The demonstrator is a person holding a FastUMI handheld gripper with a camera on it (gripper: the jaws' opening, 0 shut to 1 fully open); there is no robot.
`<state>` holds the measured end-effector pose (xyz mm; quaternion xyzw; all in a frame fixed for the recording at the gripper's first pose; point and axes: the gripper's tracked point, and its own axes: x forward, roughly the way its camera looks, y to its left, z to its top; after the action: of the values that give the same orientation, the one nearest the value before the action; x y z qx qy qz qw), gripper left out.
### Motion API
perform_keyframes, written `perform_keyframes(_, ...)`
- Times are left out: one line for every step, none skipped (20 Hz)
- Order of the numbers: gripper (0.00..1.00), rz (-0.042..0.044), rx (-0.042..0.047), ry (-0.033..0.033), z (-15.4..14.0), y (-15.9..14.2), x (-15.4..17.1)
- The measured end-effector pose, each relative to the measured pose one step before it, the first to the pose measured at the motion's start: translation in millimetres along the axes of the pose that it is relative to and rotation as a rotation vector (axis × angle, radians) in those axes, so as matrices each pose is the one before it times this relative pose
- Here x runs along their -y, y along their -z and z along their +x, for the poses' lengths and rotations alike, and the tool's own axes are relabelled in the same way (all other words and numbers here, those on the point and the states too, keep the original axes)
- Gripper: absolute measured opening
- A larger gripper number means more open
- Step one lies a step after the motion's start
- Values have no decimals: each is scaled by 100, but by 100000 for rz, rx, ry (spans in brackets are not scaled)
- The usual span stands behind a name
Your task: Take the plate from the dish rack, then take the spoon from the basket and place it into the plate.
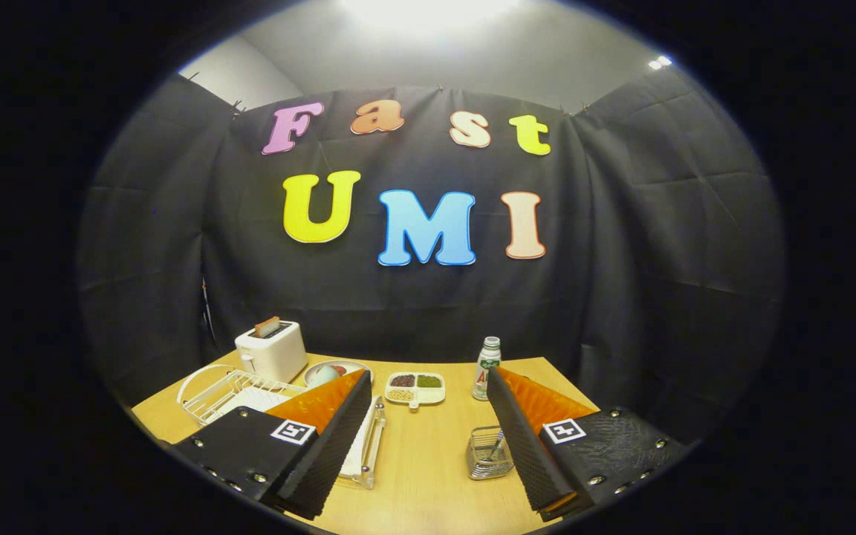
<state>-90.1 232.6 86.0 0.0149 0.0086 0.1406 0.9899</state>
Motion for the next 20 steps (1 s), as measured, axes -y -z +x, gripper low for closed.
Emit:
perform_keyframes(96,-102,-218,-715,360,81,-710)
perform_keyframes(96,149,-502,-975,316,82,-686)
perform_keyframes(96,337,-553,-855,461,222,-692)
perform_keyframes(96,315,-834,-541,379,125,-674)
perform_keyframes(96,279,-570,-288,446,216,-622)
perform_keyframes(96,480,-420,-323,384,106,-575)
perform_keyframes(96,657,-230,-178,644,173,-606)
perform_keyframes(96,954,-143,-288,607,32,-619)
perform_keyframes(96,1228,-674,-308,650,333,-599)
perform_keyframes(96,1158,-742,78,721,267,-545)
perform_keyframes(96,995,-1021,325,657,368,-538)
perform_keyframes(96,1070,-1276,119,662,399,-509)
perform_keyframes(96,929,-1755,505,634,585,-515)
perform_keyframes(96,933,-1706,-13,641,538,-510)
perform_keyframes(96,813,-1581,-621,743,646,-659)
perform_keyframes(96,679,-1819,-484,827,440,-605)
perform_keyframes(96,975,-2579,-201,873,886,-376)
perform_keyframes(96,1096,-2565,-537,925,631,-482)
perform_keyframes(96,983,-2605,-632,906,708,-620)
perform_keyframes(96,871,-3199,-1459,915,664,-648)
